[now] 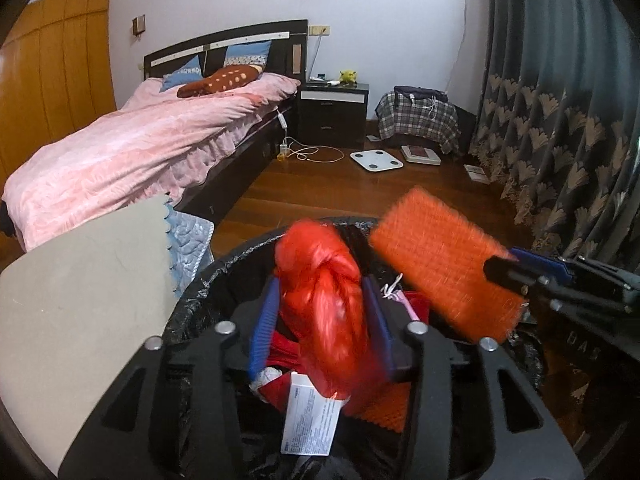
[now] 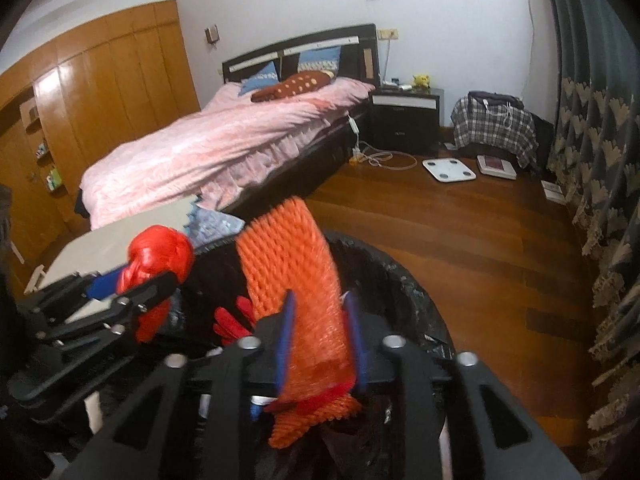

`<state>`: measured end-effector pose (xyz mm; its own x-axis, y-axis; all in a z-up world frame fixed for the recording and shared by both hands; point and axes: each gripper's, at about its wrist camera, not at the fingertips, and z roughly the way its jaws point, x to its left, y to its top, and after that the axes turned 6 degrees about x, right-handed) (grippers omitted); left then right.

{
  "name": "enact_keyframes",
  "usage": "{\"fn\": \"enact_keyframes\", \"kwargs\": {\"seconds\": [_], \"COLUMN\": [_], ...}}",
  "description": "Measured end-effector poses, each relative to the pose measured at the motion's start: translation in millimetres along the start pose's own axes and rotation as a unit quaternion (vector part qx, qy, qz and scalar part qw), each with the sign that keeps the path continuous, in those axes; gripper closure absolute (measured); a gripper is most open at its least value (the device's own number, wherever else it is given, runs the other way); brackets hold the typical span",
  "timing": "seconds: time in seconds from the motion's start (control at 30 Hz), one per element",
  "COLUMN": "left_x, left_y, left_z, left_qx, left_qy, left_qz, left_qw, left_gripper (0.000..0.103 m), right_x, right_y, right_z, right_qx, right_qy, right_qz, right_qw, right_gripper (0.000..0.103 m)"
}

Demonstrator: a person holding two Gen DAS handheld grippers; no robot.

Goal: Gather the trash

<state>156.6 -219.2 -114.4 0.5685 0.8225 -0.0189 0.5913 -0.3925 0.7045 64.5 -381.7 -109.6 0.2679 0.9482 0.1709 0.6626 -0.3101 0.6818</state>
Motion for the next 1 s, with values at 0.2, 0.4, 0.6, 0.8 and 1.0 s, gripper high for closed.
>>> {"fn": "enact_keyframes", "kwargs": {"seconds": [0.2,0.4,0.6,0.8,1.0], "left_x": [14,31,53,70,73], "left_y": [0,1,-1,-17,-31], "left_z": [-1,-28,-82,-129,-168], "left_qx": [-0.002,-0.018,-0.05,-0.058,-0.067], "left_qy": [-0.001,0.008,0.041,0.073,0.087], "left_qz": [-0.01,-0.017,-0.02,-0.034,-0.045], "left_qw": [1.0,0.9997,0.9977,0.9951,0.9929], "left_gripper": [0.032,0.017,0.01,0.009,0.007], "right_x": [-6,1,15,35,62], "right_y": [-11,-10,-9,-15,-16], "right_z": [-2,-28,-69,-102,-129], "right_qx": [0.007,-0.01,-0.034,-0.051,-0.069], "right_qy": [-0.013,-0.012,0.003,0.025,0.048], "right_qz": [0.003,-0.002,-0.017,-0.036,-0.058], "right_qw": [1.0,1.0,0.999,0.998,0.995], "right_gripper": [0.036,0.007,0.006,0.006,0.006]}}
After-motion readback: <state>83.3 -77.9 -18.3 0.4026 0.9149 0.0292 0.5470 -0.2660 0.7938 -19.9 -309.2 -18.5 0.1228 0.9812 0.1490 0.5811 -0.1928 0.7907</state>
